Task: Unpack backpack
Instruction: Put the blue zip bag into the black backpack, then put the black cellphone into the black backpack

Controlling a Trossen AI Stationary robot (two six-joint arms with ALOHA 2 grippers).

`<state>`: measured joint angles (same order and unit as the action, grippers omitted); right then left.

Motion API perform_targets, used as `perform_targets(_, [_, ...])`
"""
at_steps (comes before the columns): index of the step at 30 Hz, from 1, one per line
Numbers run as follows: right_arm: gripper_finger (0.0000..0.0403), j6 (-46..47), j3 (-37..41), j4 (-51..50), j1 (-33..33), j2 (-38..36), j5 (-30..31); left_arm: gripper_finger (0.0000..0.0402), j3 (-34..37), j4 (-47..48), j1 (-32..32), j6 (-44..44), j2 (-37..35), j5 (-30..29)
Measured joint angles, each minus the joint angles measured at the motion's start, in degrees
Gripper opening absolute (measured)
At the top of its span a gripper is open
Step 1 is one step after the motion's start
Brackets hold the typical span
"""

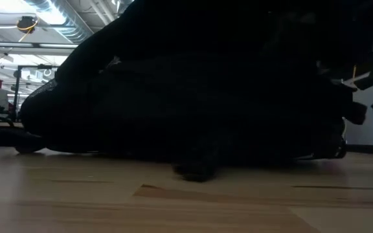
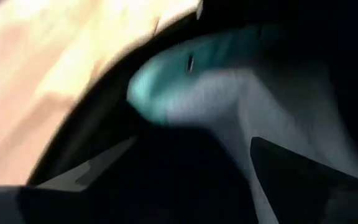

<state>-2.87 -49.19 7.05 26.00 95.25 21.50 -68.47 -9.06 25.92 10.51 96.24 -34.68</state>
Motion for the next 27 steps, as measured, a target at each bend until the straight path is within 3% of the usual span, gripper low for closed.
perform_targets(5, [0.0237,-1.02,-0.07,-9.44,4.89,-3.58,11.04,0.0006,1.64,-0.57,0.01,1.40,0.16,0.17])
perform_targets(10, [0.0138,0.70,-0.04,-17.44,7.71,-3.71,22.32,0.0006,1.73,-1.05,0.40,1.22,0.34,0.09])
perform_targets(14, [0.0063,14.45,0.00,-26.02,6.78,-5.89,20.69,0.0006,1.73,-1.81,0.93,-0.45,0.34,-0.31])
perform_targets(16, [0.0043,19.49,0.00,-32.20,6.03,-7.84,20.93,0.0006,1.73,-2.75,1.39,-1.12,0.35,-3.65])
perform_targets(19, [0.0033,24.15,0.07,-39.54,6.22,-10.97,26.59,0.0006,1.73,-3.77,2.18,-2.66,0.77,-9.06])
perform_targets(22, [0.0044,30.37,0.04,-46.05,5.56,-15.37,29.57,0.0006,1.73,-3.41,2.17,-2.72,1.00,-9.01])
perform_targets(27, [0.0122,46.66,0.22,-63.17,-0.10,-21.37,28.06,0.0006,1.71,-3.83,1.74,-1.72,2.37,-8.92])
